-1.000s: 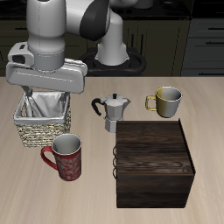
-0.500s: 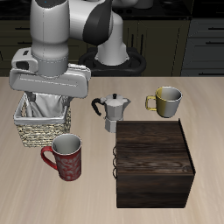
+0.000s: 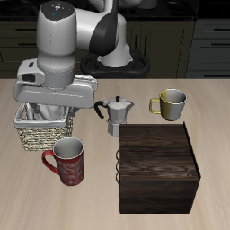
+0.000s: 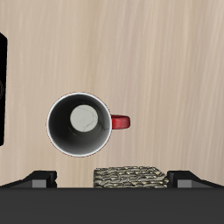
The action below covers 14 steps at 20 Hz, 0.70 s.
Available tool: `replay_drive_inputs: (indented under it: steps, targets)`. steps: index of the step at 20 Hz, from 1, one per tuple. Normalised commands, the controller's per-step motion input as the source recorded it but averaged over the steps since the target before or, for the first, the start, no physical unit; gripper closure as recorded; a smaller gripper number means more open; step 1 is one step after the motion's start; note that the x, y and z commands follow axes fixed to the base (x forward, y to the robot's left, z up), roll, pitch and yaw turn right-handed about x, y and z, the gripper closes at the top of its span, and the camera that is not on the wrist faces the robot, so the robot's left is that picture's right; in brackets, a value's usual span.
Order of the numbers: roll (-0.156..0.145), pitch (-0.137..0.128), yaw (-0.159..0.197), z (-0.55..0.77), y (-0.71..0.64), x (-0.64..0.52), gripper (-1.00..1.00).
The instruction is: Place the red mug in the basket
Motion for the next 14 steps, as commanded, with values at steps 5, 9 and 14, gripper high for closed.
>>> replay_drive_inputs:
  steps: [5,9,14]
  targets:
    - [0.004,-0.019,0.038,-0.07,0.1,0.02,-1.0]
    - [-0.017,-0.018,0.006,-0.1,0.01,0.03,-1.0]
    - [0.003,-0.012,-0.038,-0.18,-0.05,0.01,-1.0]
